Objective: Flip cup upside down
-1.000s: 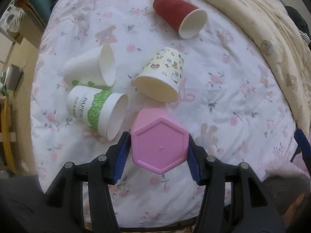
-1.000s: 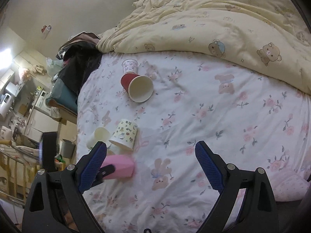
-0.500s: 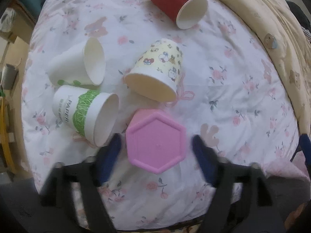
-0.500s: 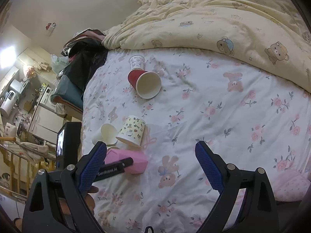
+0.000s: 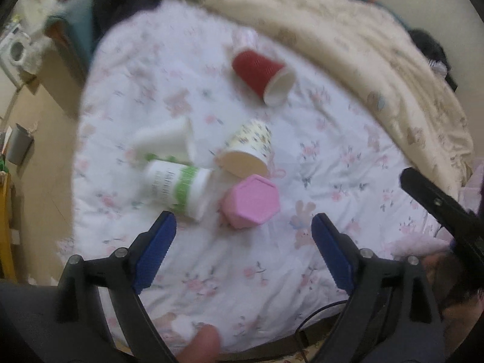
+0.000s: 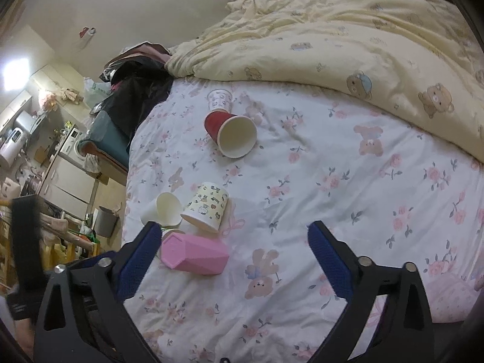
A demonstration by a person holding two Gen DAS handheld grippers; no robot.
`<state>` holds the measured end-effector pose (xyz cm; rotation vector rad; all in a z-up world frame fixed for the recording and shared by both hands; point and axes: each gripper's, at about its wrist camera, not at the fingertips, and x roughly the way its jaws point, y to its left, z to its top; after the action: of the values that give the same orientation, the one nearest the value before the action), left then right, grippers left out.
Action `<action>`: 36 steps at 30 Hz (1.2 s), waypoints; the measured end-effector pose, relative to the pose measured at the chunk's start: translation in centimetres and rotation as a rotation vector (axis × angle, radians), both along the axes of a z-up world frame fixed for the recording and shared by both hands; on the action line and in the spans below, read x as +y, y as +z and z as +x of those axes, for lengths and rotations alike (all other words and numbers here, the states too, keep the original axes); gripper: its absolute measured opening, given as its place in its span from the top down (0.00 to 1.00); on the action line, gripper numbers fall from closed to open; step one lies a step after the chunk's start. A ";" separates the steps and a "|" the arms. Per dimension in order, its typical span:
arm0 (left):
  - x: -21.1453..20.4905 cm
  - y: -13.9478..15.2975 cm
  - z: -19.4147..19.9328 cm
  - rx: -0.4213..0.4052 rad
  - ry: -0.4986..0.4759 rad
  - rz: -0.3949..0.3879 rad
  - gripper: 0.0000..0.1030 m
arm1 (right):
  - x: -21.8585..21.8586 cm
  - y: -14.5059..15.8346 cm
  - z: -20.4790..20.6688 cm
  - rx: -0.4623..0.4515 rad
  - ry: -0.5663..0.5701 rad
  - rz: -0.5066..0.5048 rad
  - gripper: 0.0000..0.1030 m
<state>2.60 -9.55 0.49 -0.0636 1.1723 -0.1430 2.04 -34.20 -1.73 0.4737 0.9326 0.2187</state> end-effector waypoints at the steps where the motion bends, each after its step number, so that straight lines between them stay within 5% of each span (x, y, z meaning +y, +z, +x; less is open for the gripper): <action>1: 0.9 0.8 -0.8 -0.045 0.017 0.001 0.14 | 0.3 0.3 -0.2 -0.012 0.006 -0.011 0.01; 8: 6.2 3.2 -5.8 -0.270 0.106 0.035 0.03 | 3.5 2.4 -3.9 -0.105 0.062 -0.102 0.01; 16: 7.7 1.9 -10.6 -0.385 0.149 0.076 0.00 | 7.4 2.2 -7.6 -0.185 0.116 -0.212 0.01; 28: 7.0 -0.5 -12.2 -0.422 0.115 0.078 0.00 | 11.0 -0.2 -9.4 -0.259 0.146 -0.347 0.01; 36: 5.9 -1.3 -12.0 -0.392 0.090 0.103 0.00 | 11.1 -0.5 -9.5 -0.255 0.135 -0.349 0.01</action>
<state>-9.42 -3.64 -0.84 0.0026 0.7825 -0.0133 -7.42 -23.14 -2.20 0.0581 0.7331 0.2267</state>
